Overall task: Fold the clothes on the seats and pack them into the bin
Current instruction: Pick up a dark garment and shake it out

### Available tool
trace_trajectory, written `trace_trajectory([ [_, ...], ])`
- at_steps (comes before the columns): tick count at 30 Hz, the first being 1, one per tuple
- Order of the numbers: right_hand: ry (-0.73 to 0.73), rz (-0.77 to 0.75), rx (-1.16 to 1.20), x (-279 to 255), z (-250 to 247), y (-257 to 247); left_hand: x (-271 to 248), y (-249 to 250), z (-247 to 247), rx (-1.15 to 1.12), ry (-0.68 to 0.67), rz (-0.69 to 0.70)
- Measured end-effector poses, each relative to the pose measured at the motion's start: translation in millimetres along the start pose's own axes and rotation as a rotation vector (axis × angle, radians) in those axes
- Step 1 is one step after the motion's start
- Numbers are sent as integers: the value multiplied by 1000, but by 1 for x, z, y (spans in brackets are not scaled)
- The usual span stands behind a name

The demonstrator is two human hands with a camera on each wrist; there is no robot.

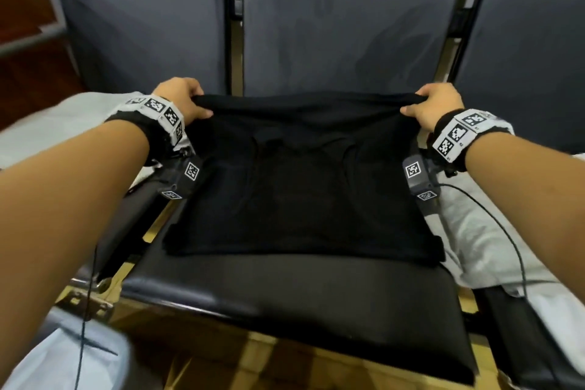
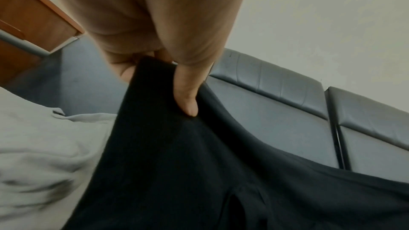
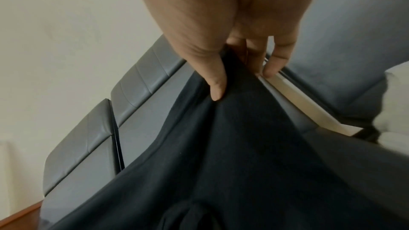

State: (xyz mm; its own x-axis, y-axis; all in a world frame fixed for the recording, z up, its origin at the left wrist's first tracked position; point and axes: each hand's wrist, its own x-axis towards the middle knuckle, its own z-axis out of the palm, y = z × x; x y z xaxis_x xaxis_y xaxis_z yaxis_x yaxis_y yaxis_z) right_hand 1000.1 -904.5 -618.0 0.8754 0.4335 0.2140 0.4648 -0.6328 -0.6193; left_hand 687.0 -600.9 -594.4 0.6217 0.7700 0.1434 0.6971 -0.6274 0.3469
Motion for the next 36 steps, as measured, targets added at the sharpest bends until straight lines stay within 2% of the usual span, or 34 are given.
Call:
trace_trajectory([
  [5,-52,18,-28,-70,-19,21,-66,-14,-8,3,-30,36],
  [9,-114,0,-132,-125,-23,42,-114,-30,2,-89,-64,0],
  [12,-169,-47,-227,-148,-22,54,-141,-35,13,-95,-96,-25],
  [17,-218,-15,-309,-170,-25,71,-172,-48,34,12,-161,-89],
  [20,-257,-38,-379,-177,-28,80,-181,-53,40,99,-271,-50],
  [22,-288,-66,-450,-179,-30,81,-184,-56,38,149,-295,-31],
  [25,-356,-80,-544,-182,-35,73,-184,-57,36,197,-269,18],
  [27,-381,-149,-640,-185,-33,62,-185,-53,38,166,-220,93],
  [31,-457,-331,-492,-195,-18,35,-187,-29,47,48,-221,230],
  [36,-518,-387,-449,-202,-7,24,-185,-17,60,119,-348,215],
])
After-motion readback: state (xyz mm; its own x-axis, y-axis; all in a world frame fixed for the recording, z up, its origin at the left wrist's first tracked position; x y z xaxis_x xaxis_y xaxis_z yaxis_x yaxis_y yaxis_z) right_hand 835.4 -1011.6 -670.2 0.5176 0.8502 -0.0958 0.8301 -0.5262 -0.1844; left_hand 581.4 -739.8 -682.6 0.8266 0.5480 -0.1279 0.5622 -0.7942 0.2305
